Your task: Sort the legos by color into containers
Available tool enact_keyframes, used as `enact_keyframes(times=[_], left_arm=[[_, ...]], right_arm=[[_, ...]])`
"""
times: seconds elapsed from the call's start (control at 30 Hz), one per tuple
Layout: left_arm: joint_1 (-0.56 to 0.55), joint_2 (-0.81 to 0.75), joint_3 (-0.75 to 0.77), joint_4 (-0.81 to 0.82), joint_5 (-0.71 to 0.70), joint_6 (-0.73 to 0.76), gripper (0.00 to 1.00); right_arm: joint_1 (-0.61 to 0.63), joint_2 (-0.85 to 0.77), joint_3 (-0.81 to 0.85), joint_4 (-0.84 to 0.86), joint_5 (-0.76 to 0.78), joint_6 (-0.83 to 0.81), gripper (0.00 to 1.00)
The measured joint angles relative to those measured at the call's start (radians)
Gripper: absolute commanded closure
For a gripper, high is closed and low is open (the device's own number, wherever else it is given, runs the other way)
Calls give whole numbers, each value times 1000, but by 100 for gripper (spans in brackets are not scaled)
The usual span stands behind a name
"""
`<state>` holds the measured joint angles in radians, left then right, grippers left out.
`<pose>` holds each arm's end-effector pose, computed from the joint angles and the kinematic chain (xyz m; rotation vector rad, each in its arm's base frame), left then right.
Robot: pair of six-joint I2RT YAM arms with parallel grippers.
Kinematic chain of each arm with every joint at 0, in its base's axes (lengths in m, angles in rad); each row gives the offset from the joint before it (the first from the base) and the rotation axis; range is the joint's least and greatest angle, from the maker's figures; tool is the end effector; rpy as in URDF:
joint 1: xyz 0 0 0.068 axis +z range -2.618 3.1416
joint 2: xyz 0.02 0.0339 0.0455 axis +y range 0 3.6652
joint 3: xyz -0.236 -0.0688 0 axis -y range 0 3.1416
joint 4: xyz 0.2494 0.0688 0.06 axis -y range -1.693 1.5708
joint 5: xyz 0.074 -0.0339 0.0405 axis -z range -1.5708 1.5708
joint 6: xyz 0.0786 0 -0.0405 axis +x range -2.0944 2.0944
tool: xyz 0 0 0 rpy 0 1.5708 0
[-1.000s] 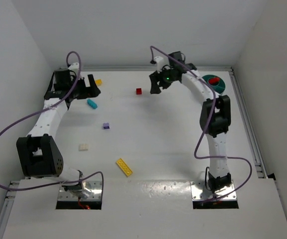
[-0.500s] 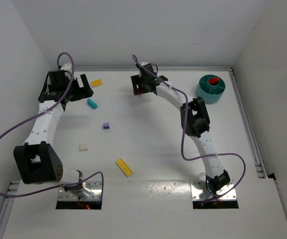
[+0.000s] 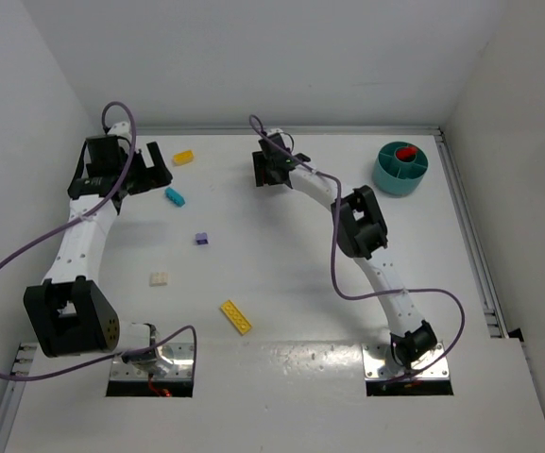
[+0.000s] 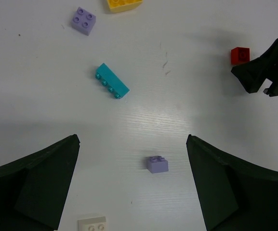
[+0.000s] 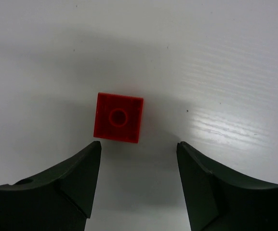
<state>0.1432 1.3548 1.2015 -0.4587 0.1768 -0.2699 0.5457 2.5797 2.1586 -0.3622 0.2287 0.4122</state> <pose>0.3474 0.0361 0.2783 -0.3491 2.1560 -0.2648 0.5038 0.2850 0.0858 -0.0446 2.3375 0.2091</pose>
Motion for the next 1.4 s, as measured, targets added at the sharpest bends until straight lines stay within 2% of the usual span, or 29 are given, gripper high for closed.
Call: enact_keyframes(times=[0.13,0.27,0.3,0.4,0.43,0.57,0.7,0.73,0.77,0.8,0.83,0.87,0.9,0.97,1.03,1.17,1.4], left_arm=[[2,-8,-6,-4,-2,0,0],[5,-18,-16,-6,-2,3,0],[7,-21,-18,-4,-2,4,0],[9,-25,-24,-5,-2,6,0],[9,-25,-26,-5,-2,8,0],[9,-27,-31,-4,-2,18,0],[9,-27,-38,-2,3,26,0],[9,-28,-41,1,5,26,0],[9,-29,-46,6,9,27,0],[9,-29,-51,9,14,29,0],[9,-29,-57,16,18,31,0],[9,-29,-64,23,23,33,0],[9,-29,-71,28,28,34,0],[9,-29,-77,35,38,33,0],[9,-29,-79,45,44,33,0],[9,-29,-79,61,47,33,0],[9,-29,-79,65,48,35,0]], right_arm=[[0,39,43,29,3,4,47],[0,55,62,46,4,7,52],[0,58,64,47,4,7,59],[0,67,74,56,5,3,69],[0,68,74,61,6,3,78],[0,70,74,72,8,-19,97],[-3,31,3,94,5,-51,100],[-7,3,-39,93,1,-61,95],[-8,-39,-98,90,-8,-78,83],[-13,-106,-194,108,-25,-108,51],[-14,-129,-224,110,-27,-111,50],[-19,-196,-317,143,-45,-140,22],[-24,-259,-393,151,-58,-156,14],[-30,-340,-457,159,-80,-197,9],[-39,-346,-403,162,-101,-226,9],[-51,-219,-140,161,-161,-256,9],[-55,-3,43,167,-217,-237,8]])
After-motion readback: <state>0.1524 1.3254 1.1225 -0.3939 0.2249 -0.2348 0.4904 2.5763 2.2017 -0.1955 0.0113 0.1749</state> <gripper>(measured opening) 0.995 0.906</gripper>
